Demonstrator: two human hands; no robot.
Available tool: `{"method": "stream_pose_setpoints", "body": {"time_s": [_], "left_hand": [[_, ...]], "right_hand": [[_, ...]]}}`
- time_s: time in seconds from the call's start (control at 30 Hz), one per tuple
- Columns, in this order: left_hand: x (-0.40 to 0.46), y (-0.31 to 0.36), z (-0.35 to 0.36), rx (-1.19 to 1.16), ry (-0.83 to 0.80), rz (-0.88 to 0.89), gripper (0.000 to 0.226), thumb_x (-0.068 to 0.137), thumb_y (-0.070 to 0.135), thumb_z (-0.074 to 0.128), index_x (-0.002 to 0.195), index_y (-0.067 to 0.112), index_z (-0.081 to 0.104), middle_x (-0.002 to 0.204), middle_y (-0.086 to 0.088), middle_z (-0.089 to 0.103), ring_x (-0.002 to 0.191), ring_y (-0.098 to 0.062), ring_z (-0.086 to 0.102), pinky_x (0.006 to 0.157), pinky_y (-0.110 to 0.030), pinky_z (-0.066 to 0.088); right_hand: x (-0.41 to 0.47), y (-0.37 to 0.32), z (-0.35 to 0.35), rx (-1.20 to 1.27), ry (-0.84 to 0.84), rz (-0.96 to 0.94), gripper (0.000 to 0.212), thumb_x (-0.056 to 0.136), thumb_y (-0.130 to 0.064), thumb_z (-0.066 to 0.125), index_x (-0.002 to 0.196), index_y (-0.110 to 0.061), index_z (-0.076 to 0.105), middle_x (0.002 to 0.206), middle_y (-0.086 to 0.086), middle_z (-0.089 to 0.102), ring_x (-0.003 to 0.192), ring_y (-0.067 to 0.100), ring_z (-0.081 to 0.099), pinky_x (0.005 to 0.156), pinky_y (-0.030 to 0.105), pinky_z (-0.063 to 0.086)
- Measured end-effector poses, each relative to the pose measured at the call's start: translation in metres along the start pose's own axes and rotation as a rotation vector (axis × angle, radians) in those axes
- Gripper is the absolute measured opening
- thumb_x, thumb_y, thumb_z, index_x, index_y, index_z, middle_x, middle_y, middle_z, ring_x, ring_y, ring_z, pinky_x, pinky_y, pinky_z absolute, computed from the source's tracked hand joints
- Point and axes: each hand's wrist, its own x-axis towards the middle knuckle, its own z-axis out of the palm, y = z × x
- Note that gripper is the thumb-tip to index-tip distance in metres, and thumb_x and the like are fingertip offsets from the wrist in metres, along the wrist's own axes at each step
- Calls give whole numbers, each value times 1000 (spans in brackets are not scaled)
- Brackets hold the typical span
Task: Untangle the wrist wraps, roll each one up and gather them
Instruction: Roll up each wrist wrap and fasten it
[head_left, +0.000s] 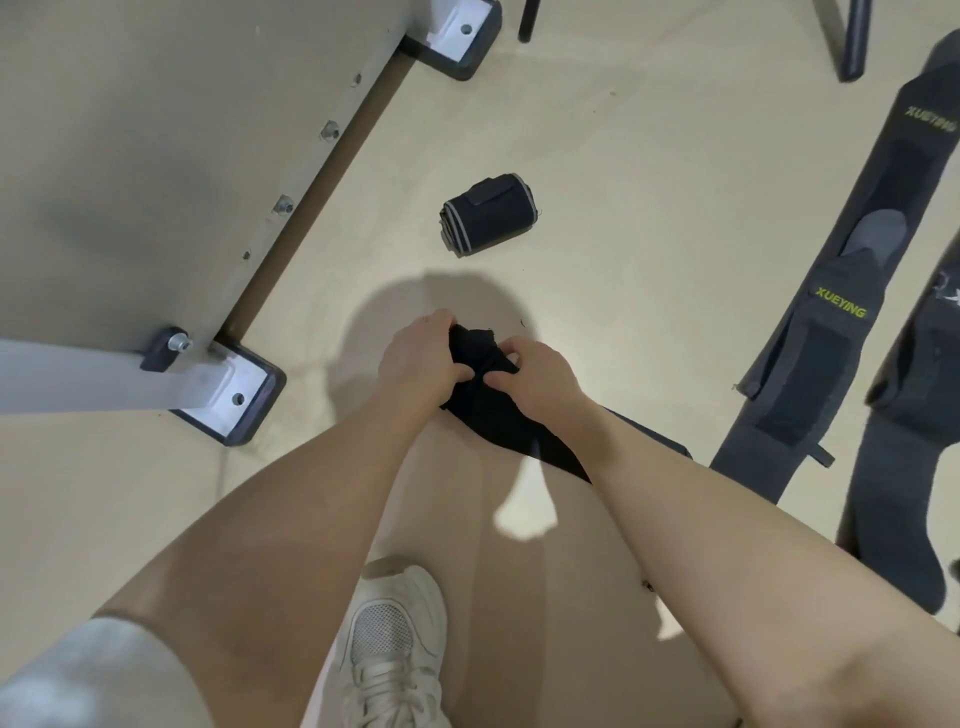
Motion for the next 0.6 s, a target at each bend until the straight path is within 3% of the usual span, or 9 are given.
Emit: {"method": "stream_pose_setpoints", "body": {"time_s": [0.07,0.17,0.27,0.43,0.6], "left_hand": [[0,-1,1,11,0,4,47,81,24,70,120,15,47,114,-9,57,103,-29,53,80,-37,46],[-3,-1,5,12,20,5,42,83,24,66,120,15,46,111,-11,57,101,-29,52,74,-34,43],[-8,2,10,35,63,10,36,86,20,63,117,14,45,110,-9,54,103,-28,47,73,-34,38],[-15,6,16,137,125,50,32,89,18,60,116,12,43,113,-9,50,103,-29,44,71,-33,34],[-18,7,18,129,151,60,30,89,17,58,115,12,43,113,-9,50,102,-28,43,72,-32,34]], "right_hand": [[2,1,0,44,43,-17,19,90,-24,59,107,-14,58,89,0,56,88,23,54,72,30,39],[0,4,-2,-87,112,-132,17,91,-24,58,103,-13,62,99,2,53,98,23,48,82,31,37],[-5,3,-11,-196,24,-195,6,94,-26,51,92,-21,54,91,-3,55,101,24,49,80,31,29],[-11,4,-19,-198,-157,-58,17,100,-29,40,97,-14,47,94,6,58,98,29,56,87,35,36],[-11,-1,-26,-147,-228,-42,35,85,-38,64,100,-7,58,95,6,60,89,23,57,76,31,44]]}}
